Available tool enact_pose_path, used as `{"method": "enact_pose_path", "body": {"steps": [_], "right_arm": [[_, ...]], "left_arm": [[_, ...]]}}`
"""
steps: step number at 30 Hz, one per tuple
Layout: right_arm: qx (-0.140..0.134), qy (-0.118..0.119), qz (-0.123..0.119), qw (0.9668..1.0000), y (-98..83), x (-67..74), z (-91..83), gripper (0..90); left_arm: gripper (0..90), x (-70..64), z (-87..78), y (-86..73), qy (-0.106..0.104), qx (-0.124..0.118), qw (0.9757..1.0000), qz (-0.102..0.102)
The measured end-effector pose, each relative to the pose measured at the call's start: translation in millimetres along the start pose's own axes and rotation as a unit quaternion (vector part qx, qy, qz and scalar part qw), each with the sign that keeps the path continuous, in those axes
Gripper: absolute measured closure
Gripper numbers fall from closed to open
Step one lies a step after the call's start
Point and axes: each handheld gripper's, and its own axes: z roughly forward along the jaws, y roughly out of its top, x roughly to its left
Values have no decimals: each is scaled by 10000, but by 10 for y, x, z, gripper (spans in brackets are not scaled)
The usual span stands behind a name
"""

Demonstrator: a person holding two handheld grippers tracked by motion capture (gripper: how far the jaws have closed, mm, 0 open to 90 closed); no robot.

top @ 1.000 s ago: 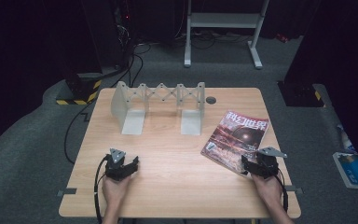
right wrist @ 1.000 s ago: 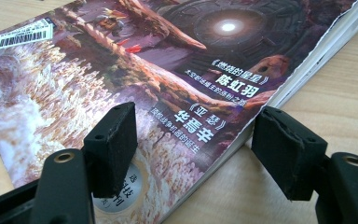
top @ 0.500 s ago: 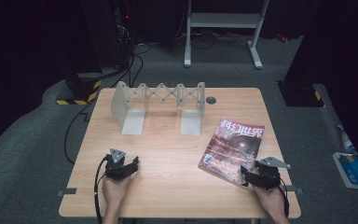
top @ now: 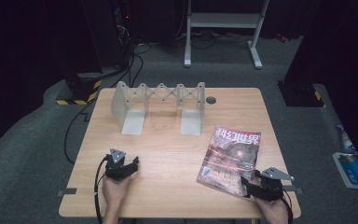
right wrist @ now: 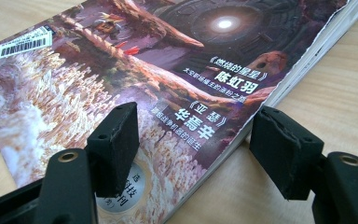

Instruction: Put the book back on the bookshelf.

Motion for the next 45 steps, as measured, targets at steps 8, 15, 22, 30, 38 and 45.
{"method": "enact_pose_path", "body": {"steps": [8, 15, 22, 30, 38, 45], "right_arm": [[58, 179, -142, 9997, -68, 85, -89, 330], [85, 300, -336, 9990, -89, 139, -121, 334], [126, 491, -477, 9976, -91, 201, -123, 334], [112, 630, -584, 9962, -78, 283, -89, 334], [126, 753, -654, 9949, -38, 391, -26, 334], [157, 849, -729, 9936, 10, 451, 33, 334]], "left_arm": [[321, -3, -2, -1, -5, 2, 10000, 0], [321, -4, -3, -2, -6, 3, 10000, 4], [320, -4, -3, -1, -14, -2, 10000, 41], [317, -11, -6, -2, -48, 10, 10000, 60], [315, -21, -9, -4, -95, 14, 9999, 79], [314, -27, -11, -4, -153, 13, 9998, 131]]}}
